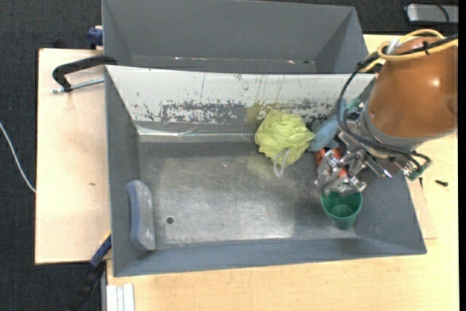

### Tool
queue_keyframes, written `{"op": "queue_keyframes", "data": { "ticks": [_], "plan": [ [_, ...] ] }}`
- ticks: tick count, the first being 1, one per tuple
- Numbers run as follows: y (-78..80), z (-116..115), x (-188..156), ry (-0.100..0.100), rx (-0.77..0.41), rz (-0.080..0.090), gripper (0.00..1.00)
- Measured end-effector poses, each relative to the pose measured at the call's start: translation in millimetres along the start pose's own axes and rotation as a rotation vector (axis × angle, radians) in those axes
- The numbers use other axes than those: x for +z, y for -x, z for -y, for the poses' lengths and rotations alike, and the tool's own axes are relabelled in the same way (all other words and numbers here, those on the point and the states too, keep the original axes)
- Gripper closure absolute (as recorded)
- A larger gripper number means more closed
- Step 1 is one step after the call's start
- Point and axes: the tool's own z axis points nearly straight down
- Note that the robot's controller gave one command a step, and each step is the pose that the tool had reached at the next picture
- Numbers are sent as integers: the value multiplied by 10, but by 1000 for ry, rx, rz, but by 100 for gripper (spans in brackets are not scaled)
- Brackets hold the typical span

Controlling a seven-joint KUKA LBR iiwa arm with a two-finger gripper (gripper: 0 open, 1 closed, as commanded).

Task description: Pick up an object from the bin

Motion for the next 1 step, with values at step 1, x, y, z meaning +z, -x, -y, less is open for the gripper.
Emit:
{"op": "queue_keyframes", "data": {
  "ticks": [1],
  "plan": [
    [61,-64,-566,-7,2,7,100]
  ]
}}
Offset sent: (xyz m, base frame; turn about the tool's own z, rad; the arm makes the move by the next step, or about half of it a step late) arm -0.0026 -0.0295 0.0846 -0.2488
